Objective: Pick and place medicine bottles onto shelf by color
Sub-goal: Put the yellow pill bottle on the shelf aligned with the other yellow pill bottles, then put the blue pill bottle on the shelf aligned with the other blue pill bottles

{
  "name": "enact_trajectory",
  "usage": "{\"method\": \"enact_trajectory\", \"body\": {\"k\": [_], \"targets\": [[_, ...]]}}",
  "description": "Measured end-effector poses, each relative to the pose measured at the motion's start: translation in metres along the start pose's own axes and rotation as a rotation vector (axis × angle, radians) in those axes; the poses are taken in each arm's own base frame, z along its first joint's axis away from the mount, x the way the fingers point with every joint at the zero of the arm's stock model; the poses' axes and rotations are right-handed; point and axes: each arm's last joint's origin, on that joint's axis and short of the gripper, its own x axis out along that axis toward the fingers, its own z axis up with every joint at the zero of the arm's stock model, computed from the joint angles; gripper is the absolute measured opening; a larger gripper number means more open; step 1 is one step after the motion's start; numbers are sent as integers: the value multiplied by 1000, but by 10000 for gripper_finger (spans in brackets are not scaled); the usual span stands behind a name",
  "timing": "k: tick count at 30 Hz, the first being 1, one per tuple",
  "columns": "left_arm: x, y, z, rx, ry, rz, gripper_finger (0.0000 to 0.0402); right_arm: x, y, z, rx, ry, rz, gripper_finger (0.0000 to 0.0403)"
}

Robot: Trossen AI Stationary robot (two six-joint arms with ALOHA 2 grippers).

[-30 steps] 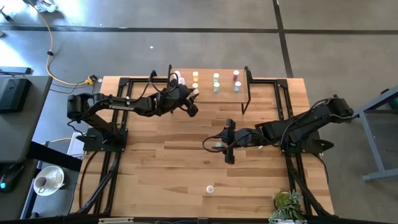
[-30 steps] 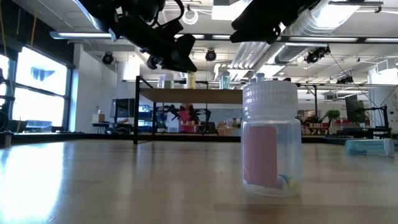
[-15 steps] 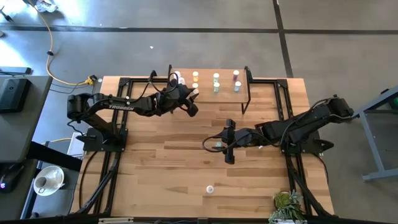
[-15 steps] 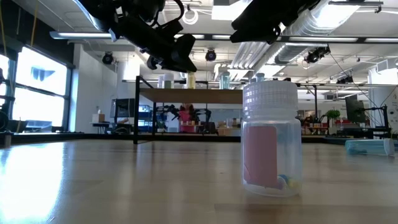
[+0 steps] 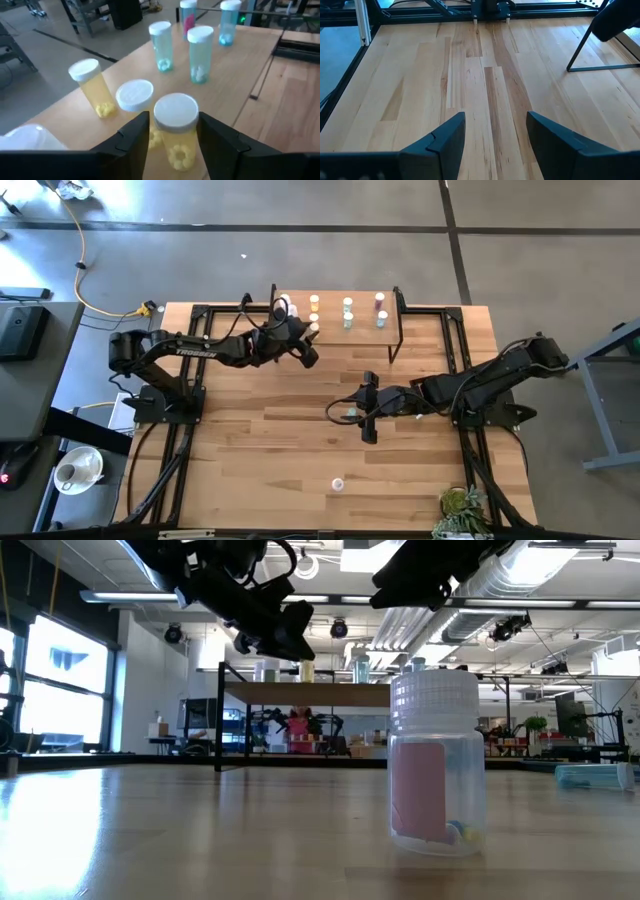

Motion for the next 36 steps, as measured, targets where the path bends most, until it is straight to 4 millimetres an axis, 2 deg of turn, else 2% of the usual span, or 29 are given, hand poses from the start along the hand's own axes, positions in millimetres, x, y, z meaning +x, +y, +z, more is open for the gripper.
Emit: {"method": "enact_trajectory", "body": {"k": [9, 20, 27, 36], "targets": [[0, 1, 1, -7, -12, 21, 193, 0, 0, 0, 0, 0, 0, 202], [0, 1, 4, -10, -38, 23, 195, 0, 0, 0, -1, 3, -1, 202], [-1, 0, 16, -13, -67, 16, 193, 0, 0, -2, -5, 17, -3, 202], [-23, 8, 31, -10, -79, 17, 193, 0, 0, -2, -4, 23, -3, 202]]}}
